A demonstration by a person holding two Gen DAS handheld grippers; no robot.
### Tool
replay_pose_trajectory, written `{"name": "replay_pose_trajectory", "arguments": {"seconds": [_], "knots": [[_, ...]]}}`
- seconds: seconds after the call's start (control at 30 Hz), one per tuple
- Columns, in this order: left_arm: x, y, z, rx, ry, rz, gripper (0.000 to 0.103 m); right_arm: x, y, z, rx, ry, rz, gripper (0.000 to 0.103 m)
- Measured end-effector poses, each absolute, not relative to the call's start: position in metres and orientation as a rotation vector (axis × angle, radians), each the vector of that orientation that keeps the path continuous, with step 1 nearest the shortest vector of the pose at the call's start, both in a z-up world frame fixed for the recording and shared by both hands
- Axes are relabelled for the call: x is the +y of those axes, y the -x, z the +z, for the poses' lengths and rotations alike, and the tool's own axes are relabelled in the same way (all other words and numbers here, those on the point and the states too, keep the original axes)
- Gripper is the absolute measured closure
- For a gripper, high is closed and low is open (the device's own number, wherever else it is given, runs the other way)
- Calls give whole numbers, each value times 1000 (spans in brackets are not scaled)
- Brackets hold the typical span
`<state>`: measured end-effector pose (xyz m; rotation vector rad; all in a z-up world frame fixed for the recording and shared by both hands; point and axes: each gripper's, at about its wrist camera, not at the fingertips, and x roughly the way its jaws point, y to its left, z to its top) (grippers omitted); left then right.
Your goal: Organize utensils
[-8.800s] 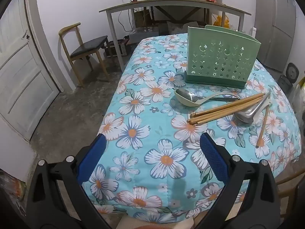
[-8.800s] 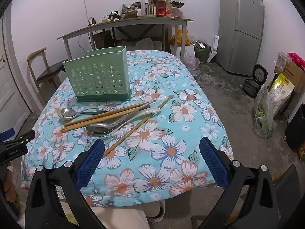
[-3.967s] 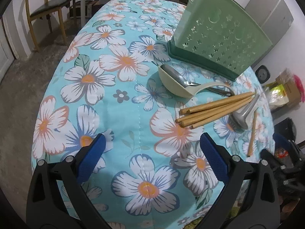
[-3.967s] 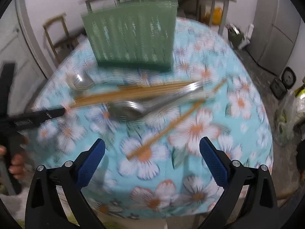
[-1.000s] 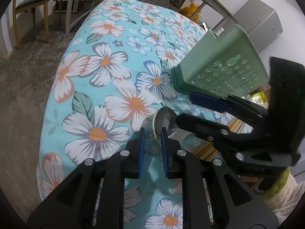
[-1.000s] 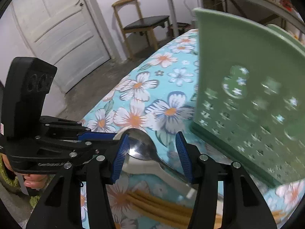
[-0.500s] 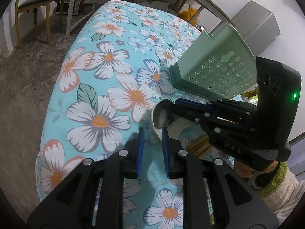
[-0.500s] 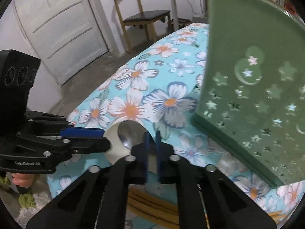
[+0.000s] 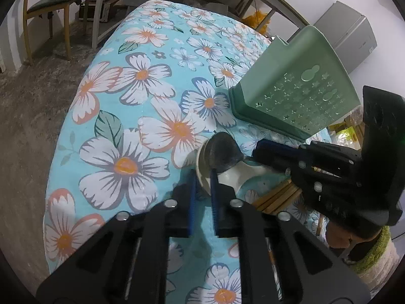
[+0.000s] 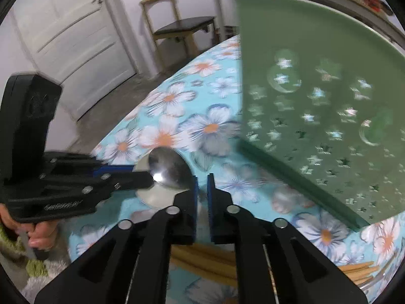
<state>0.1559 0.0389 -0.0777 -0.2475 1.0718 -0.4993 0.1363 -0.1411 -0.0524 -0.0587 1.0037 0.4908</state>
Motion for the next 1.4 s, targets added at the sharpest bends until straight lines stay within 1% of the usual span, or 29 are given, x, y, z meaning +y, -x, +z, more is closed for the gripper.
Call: {"name": "replay_pose_trajectory", "arguments": {"seconds": [0.03,0.13,0.17,0.23,0.33,0.4,0.5,0.67,0.87,1.03,1.3,1.37,1.4], "knots": [[38,-155,-77,1067,244,-496,95,-137,-135,-52,999,82,502,81],[38,-154,-77,1060,251,-486,96,-121,-134,-55,1002,124,553,72],[39,-153,-77,1062,258,-483,96,-115,-132,-55,998,149,556,70],[40,-151,-75,1063,265,-482,96,-109,-127,-54,989,194,543,70],[40,-145,-69,1054,248,-480,98,-108,-126,-52,993,228,461,73],[43,-144,-69,1063,255,-476,98,-116,-128,-53,1000,161,467,73],[47,-140,-71,1085,267,-468,98,-115,-125,-55,986,151,439,74],[47,-133,-71,1082,256,-456,98,-104,-114,-51,943,201,409,85],[50,-134,-71,1084,258,-443,99,-109,-113,-42,892,194,380,90],[54,-135,-72,1086,256,-429,99,-116,-123,-36,902,164,346,91],[64,-132,-73,1095,260,-416,99,-101,-151,-51,967,250,315,89],[65,-132,-74,1096,264,-419,99,-95,-155,-54,979,266,344,83],[66,-132,-74,1096,265,-422,99,-90,-157,-56,984,275,355,81]]}}
